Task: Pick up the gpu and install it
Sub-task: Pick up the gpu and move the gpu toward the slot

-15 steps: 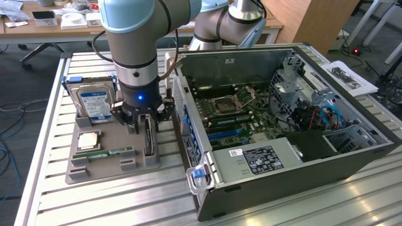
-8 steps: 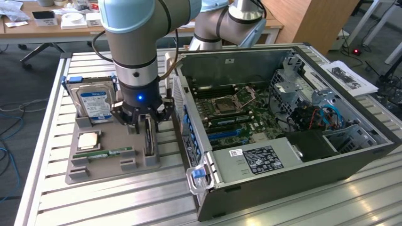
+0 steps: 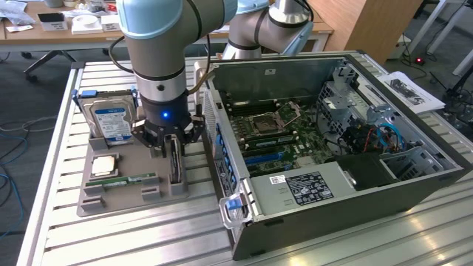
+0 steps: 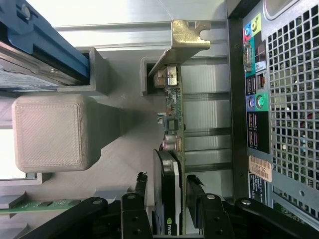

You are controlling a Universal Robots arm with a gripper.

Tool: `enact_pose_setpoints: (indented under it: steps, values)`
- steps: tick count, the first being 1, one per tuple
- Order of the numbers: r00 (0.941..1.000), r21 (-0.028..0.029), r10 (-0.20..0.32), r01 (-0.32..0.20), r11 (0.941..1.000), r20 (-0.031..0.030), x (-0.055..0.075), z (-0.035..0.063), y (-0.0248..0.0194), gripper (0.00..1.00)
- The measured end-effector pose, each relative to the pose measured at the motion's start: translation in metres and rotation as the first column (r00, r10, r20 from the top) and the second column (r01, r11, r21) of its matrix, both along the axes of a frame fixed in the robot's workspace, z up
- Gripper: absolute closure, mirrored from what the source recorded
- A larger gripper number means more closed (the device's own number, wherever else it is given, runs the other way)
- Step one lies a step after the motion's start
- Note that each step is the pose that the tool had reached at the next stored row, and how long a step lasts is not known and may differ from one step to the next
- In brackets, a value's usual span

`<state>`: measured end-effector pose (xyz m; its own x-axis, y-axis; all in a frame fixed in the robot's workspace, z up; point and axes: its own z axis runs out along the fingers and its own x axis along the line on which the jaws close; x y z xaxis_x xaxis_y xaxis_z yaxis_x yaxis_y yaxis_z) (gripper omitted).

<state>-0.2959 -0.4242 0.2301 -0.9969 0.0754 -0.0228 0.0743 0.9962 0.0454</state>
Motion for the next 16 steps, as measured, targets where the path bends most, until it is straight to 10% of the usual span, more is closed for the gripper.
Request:
enact_pose_setpoints:
  steps: [16]
  values:
    - [0.9998,-0.0001,-0.019,0.019,0.9998,-0.0001,0.0007,0.0001,-0.0001,0.55]
